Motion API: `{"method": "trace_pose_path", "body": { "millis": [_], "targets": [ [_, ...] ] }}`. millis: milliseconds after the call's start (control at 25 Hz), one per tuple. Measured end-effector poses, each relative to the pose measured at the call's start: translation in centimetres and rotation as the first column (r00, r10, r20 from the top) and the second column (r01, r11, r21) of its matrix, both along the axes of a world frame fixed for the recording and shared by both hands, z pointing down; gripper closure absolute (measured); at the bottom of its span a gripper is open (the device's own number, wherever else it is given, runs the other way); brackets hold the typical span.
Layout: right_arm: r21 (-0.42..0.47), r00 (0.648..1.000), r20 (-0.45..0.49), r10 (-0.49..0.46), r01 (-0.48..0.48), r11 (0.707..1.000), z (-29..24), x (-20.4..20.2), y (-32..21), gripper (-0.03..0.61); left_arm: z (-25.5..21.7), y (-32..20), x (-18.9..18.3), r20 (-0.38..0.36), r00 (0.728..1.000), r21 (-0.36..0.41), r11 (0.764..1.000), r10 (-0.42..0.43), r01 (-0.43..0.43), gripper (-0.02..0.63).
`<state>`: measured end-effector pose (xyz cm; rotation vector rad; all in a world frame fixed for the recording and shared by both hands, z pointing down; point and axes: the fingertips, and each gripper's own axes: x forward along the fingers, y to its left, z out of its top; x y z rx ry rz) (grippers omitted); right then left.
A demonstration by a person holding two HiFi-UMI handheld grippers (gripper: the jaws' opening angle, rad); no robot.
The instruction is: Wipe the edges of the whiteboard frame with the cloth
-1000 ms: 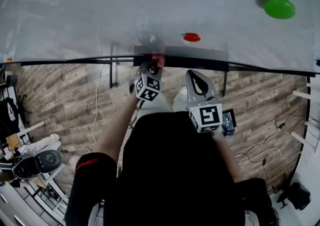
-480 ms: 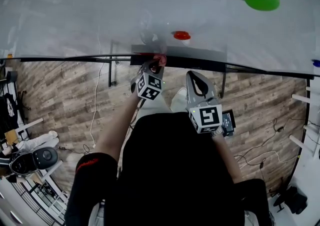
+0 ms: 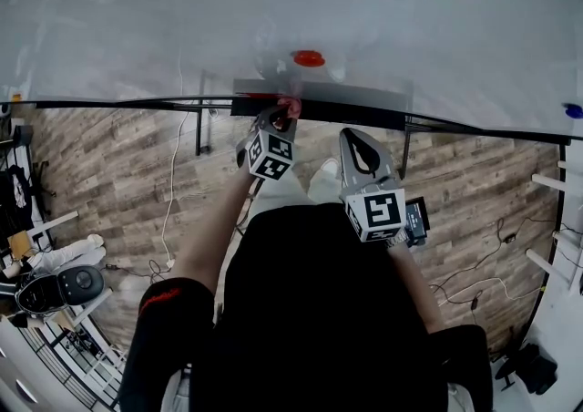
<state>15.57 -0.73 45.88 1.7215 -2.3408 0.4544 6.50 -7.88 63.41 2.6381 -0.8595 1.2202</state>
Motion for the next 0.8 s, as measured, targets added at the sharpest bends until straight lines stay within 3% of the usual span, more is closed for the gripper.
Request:
{"method": "trace_pose_path", "body": {
  "millis": [520, 800],
  "targets": [
    [0.002, 1.000, -0.012, -0.018, 0.018, 1.000, 0.3, 1.4, 0.9, 0.577, 0.1, 0.7, 1.7, -0.006, 1.000, 0.004, 1.000, -0.001, 0.001, 0.566],
    [-0.002, 0.999, -0.021, 0.033, -0.033, 0.999, 0.3, 1.8, 0.9, 0.577, 0.1, 0.8, 2.4, -0.014, 1.000, -0.009, 1.000, 0.027, -0.027, 0.566]
  ]
}}
